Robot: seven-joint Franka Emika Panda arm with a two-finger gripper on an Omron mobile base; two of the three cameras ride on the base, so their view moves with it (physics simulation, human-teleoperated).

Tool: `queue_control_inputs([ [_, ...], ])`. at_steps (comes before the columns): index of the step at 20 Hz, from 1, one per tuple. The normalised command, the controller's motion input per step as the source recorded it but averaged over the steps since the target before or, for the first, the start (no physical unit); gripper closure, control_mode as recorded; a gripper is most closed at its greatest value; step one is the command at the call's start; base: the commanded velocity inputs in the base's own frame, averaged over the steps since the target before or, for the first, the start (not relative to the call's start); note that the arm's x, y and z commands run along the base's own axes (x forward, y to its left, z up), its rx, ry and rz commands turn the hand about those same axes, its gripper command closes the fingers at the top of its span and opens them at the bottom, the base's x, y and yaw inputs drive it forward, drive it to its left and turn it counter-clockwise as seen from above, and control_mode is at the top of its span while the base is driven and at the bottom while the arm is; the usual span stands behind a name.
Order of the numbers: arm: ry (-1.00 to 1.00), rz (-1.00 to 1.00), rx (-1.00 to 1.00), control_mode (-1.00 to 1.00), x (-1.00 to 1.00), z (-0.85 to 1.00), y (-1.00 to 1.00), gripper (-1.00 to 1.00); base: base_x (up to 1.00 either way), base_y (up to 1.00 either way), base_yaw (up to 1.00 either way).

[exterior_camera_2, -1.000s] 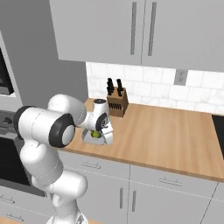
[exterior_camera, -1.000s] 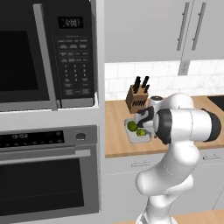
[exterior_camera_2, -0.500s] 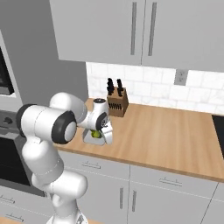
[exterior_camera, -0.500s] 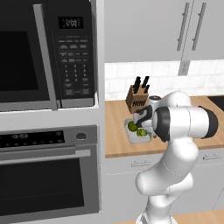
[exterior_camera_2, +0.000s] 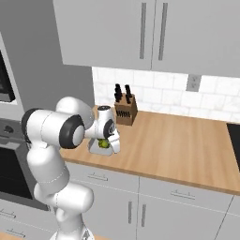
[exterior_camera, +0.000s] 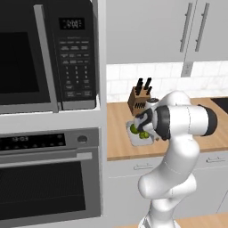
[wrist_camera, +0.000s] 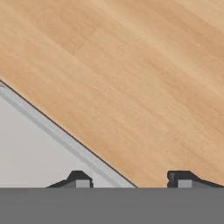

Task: Take the meat container that has the fish and place it on the second highest rack of the freezer. Then take the vegetable container that has the limes and place it on the highest rack of the freezer.

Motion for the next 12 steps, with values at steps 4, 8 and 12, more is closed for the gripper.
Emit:
queue_control_inputs([
  [4, 0.00, 0.01, -0.10, -1.00, 0.04, -0.96, 0.18, 1.00, 0.00, 0.00, 0.00],
  [8, 0.03, 0.01, -0.09, -1.00, 0.22, -0.94, 0.27, 1.00, 0.00, 0.00, 0.00],
  [12, 0.07, 0.10, -0.07, -1.00, 0.03, -0.84, 0.18, 1.00, 0.00, 0.00, 0.00],
])
